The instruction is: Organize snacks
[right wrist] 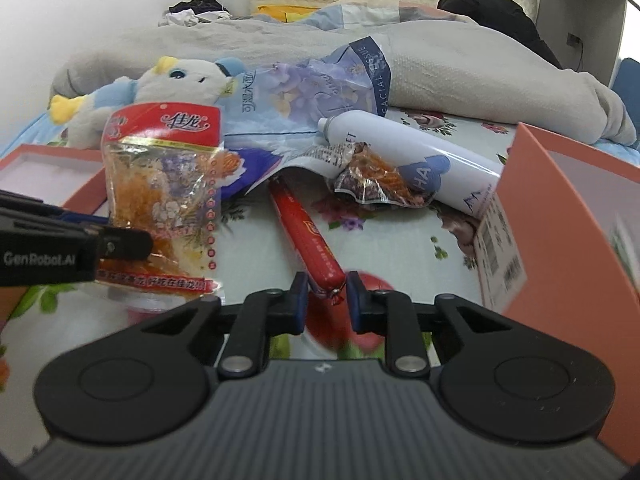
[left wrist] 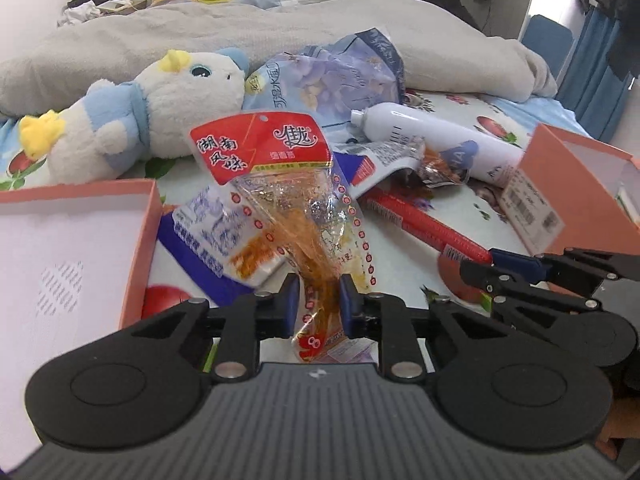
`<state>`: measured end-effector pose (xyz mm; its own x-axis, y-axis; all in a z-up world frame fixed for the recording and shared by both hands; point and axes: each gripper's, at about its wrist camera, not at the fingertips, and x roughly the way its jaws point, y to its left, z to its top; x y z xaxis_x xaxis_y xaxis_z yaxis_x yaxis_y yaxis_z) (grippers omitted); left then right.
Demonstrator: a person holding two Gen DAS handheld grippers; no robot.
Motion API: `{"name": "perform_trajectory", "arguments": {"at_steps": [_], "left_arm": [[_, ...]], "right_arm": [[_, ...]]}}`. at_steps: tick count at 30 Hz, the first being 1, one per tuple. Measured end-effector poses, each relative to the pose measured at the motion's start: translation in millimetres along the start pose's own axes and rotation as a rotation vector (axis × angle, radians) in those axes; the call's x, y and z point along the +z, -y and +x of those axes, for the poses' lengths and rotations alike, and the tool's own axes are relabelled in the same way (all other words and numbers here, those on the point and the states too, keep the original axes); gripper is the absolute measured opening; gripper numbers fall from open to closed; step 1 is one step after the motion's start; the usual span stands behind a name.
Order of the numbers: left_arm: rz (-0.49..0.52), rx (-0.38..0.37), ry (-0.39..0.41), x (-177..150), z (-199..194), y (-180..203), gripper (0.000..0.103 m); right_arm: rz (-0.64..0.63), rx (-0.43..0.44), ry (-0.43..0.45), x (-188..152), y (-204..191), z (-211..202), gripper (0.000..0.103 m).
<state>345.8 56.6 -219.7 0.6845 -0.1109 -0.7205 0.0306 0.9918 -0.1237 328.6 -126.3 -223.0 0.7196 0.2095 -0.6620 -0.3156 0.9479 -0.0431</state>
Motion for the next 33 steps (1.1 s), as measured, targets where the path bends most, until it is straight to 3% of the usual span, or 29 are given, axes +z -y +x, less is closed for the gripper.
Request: {"name": "perform_trajectory", "arguments": {"at_steps": [8, 16, 25, 27, 29, 31, 33], "left_arm": [[-0.081, -0.086, -0.038, -41.1, -31.1, 5.1, 0.024], [-0.055, -0.109, -0.061, -77.5, -64.0, 16.7, 0.024], [-0.051, -0.128, -0.090, -109.4, -93.7, 17.7, 0.025], [-0.069, -0.119, -0.081, -113.9, -98.5, 15.0, 0.033], [-0.107, -0.126, -0.074, -117.2, -101.6, 9.3, 0.057], [-0.139, -0.100, -0.064, -118.4, -105.1, 5.0, 0.072], [-0.160, -0.074, -0.047, -117.9, -109.1, 2.5, 0.073]], "right_arm": [[-0.007, -0.002, -0.034, -31.9, -1.7, -39.4, 0.023], [-0.031, -0.009, -0.067, -64.0, -9.2, -84.3, 0.023], [0.035, 0.036, -0.142, -89.2, -3.6, -125.3, 0.023], [0.040, 0.049, -0.149, -94.5, -4.0, -130.8, 0.022], [0.060, 0.069, -0.157, -97.7, -2.8, -134.4, 0.023], [0.075, 0.090, -0.163, -100.8, -1.3, -136.1, 0.023], [0.093, 0.102, -0.170, -101.8, 1.3, -136.0, 0.023]]}}
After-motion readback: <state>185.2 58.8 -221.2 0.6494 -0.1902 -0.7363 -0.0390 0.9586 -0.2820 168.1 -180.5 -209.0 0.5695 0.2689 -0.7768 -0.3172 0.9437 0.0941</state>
